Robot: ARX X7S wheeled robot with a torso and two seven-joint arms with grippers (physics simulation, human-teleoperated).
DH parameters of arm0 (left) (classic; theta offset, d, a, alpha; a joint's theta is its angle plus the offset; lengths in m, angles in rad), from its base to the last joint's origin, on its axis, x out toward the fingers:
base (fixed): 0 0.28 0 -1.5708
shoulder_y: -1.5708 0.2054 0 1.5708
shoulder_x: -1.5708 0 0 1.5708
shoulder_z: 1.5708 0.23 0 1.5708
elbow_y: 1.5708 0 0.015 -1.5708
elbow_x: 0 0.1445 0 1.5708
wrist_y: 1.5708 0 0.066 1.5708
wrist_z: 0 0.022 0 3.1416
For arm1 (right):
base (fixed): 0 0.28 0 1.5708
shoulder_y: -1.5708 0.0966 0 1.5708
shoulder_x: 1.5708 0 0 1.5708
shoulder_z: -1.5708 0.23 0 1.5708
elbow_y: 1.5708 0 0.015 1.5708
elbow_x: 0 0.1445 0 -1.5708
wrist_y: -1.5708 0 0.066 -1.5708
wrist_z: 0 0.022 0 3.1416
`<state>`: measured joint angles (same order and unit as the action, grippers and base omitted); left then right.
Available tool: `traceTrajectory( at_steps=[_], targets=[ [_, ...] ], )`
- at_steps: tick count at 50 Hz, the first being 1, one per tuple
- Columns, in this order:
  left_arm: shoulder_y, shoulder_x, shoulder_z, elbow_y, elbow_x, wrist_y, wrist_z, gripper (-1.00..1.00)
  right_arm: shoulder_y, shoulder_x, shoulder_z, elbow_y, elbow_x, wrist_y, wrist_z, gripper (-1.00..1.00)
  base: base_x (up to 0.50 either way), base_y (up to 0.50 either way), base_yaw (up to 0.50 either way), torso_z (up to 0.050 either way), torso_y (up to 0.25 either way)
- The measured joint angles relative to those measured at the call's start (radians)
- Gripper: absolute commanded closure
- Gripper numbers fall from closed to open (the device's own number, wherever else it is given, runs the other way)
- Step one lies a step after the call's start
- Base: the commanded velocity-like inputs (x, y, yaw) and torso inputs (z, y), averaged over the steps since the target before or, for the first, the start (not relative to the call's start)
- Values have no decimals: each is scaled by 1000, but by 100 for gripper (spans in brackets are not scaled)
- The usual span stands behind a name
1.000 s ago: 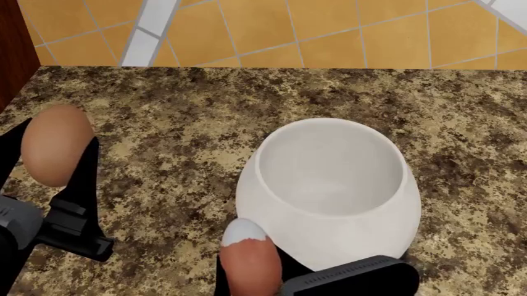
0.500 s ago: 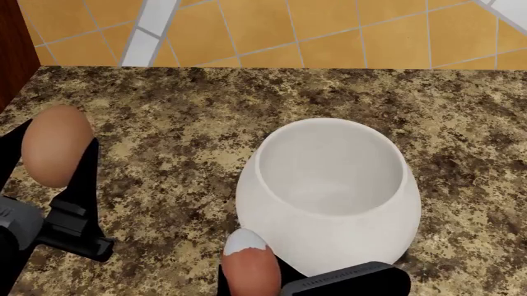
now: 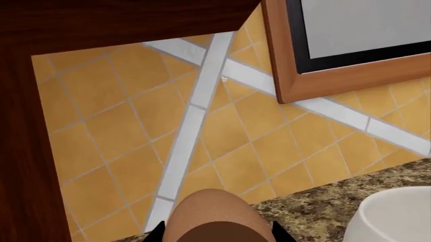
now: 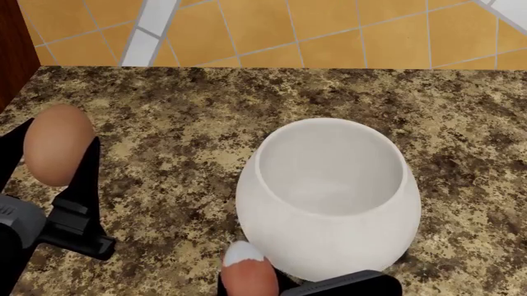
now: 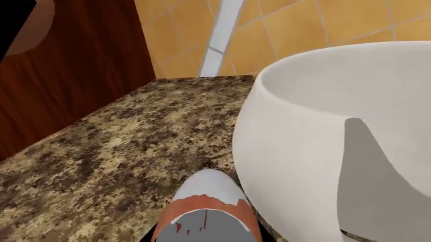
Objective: Place the eggs and milk next to the bowl.
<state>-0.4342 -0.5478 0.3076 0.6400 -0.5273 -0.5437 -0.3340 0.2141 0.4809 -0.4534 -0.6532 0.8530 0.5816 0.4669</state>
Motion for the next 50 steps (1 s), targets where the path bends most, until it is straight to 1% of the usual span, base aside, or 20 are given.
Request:
traceTrajectory(
  at_steps=[7, 8, 35, 50],
  targets=[
    [0, 1, 2, -4, 1, 4, 0, 100, -4, -4, -4, 19, 1, -10, -12, 100, 0, 0, 0, 0, 0],
    [0, 1, 2, -5, 1, 4, 0, 100, -4, -5, -5, 20, 1, -11, -13, -100, 0, 0, 0, 0, 0],
    [-5, -1, 6, -9, 24, 5, 7, 100, -4, -8, -20, 24, -10, -17, -43, -100, 0, 0, 0, 0, 0],
    [-7, -1, 7, -10, 24, 8, 6, 100, 8, 5, -20, -33, 13, 7, -13, -100, 0, 0, 0, 0, 0]
  ],
)
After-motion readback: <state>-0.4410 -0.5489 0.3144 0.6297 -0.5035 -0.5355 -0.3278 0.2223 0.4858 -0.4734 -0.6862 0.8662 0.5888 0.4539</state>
